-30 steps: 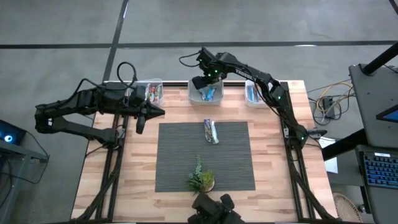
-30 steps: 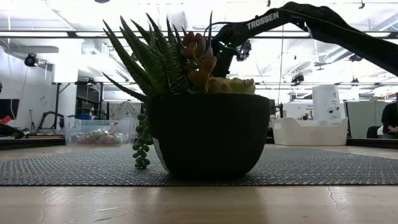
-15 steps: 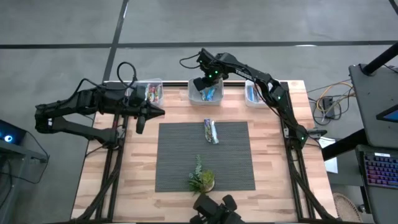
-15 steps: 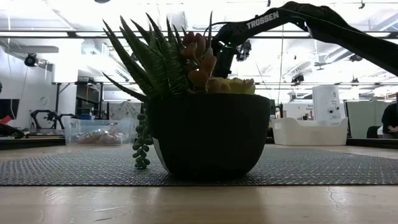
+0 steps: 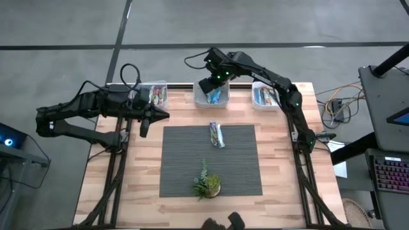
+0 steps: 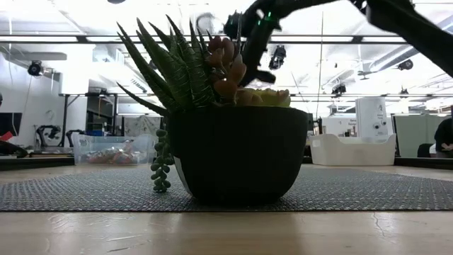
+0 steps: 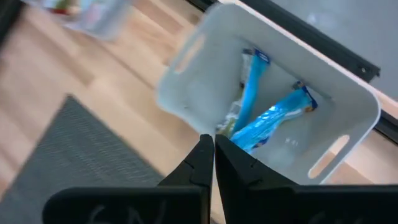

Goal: Pick and place Granola Bars by type
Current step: Put the yellow granola bar into the white bin

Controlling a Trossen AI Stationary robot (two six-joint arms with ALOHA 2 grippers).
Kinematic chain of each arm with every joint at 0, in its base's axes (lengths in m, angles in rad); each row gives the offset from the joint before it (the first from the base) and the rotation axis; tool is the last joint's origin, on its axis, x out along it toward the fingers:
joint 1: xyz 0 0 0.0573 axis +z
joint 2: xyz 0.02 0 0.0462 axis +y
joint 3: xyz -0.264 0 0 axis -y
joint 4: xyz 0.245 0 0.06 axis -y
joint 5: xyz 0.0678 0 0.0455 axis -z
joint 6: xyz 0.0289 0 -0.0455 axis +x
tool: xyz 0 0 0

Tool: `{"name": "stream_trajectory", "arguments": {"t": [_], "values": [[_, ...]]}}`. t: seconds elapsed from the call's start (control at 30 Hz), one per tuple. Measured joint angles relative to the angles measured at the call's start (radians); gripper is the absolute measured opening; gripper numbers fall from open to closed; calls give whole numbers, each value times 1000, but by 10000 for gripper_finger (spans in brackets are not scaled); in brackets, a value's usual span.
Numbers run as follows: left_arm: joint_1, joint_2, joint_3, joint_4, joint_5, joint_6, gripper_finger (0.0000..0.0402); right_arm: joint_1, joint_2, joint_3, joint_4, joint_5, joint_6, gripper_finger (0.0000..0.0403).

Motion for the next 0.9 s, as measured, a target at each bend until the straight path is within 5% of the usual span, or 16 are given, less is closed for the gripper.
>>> {"name": "stream_trajectory", "arguments": {"t": [0.4, 0.9], "values": [[0, 0, 0, 0, 0, 0, 0, 151, -177, 0, -2, 0, 2, 8], [0, 0, 0, 0, 1, 0, 0, 330, -225, -7, -105, -2, 63, 8]]}}
